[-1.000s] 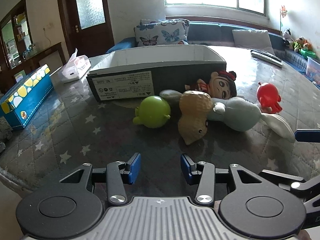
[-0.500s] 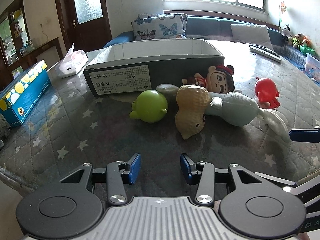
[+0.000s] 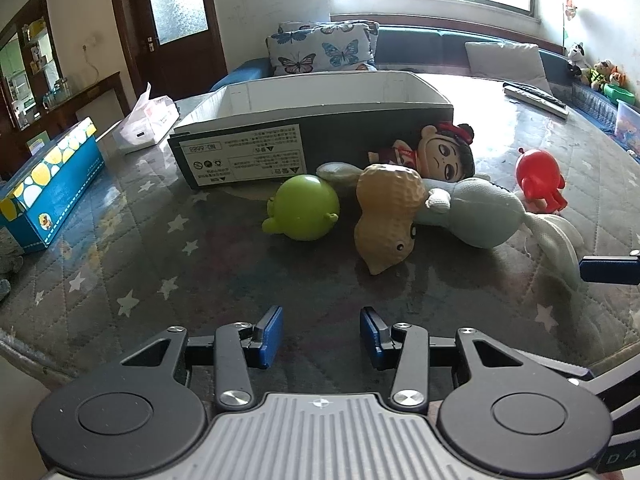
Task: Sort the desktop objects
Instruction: 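Move both grippers toward the white knitted bunny plush on the table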
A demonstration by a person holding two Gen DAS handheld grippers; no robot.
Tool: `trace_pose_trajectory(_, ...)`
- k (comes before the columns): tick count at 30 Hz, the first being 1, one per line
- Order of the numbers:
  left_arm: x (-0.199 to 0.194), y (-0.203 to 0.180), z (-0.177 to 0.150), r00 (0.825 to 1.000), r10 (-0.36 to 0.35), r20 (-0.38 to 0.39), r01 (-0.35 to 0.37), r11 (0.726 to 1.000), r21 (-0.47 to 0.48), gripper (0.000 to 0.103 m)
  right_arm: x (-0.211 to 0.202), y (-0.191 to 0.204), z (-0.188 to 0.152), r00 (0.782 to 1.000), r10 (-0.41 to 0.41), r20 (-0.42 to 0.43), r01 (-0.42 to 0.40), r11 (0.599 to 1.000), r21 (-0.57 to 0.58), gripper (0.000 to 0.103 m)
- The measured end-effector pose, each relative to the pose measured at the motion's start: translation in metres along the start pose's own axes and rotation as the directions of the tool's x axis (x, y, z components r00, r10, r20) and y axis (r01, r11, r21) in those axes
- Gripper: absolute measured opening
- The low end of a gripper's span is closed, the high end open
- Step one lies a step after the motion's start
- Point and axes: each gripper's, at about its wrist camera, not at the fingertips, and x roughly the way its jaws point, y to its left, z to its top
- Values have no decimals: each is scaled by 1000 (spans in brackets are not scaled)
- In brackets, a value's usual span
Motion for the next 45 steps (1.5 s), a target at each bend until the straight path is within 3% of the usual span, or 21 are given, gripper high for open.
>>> trace_pose_trajectory(45, 15, 8, 19, 999, -17, -49, 16, 1000, -24, 44, 16, 0, 16, 998, 46, -30, -47, 999, -15, 103)
